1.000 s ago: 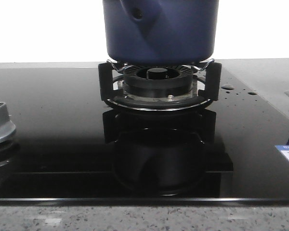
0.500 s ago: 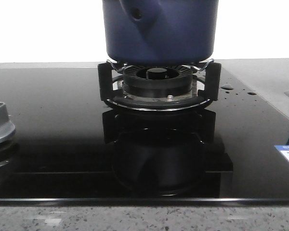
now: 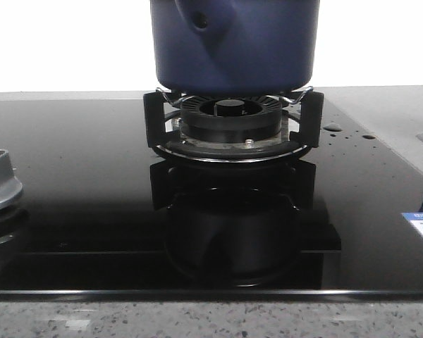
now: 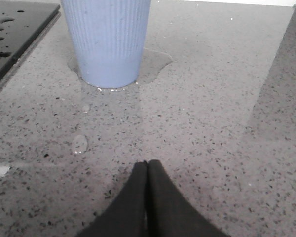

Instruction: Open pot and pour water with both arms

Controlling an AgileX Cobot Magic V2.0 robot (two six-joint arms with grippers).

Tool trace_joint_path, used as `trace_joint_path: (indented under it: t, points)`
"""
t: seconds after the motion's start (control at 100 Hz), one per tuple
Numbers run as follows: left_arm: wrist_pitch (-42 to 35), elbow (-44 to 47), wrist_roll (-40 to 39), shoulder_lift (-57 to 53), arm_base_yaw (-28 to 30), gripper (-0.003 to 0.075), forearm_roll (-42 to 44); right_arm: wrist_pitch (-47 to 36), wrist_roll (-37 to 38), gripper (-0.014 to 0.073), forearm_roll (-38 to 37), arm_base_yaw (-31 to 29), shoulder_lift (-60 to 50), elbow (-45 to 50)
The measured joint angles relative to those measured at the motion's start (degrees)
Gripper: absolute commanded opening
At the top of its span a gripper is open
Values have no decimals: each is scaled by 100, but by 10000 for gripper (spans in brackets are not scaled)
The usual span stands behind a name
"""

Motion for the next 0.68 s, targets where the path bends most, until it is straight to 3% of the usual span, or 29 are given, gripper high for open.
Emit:
trace_joint_path:
  t: [0.68]
  points:
    - [0,0,0,0,0,-20,0,3,-50,-71,0,0,0,0]
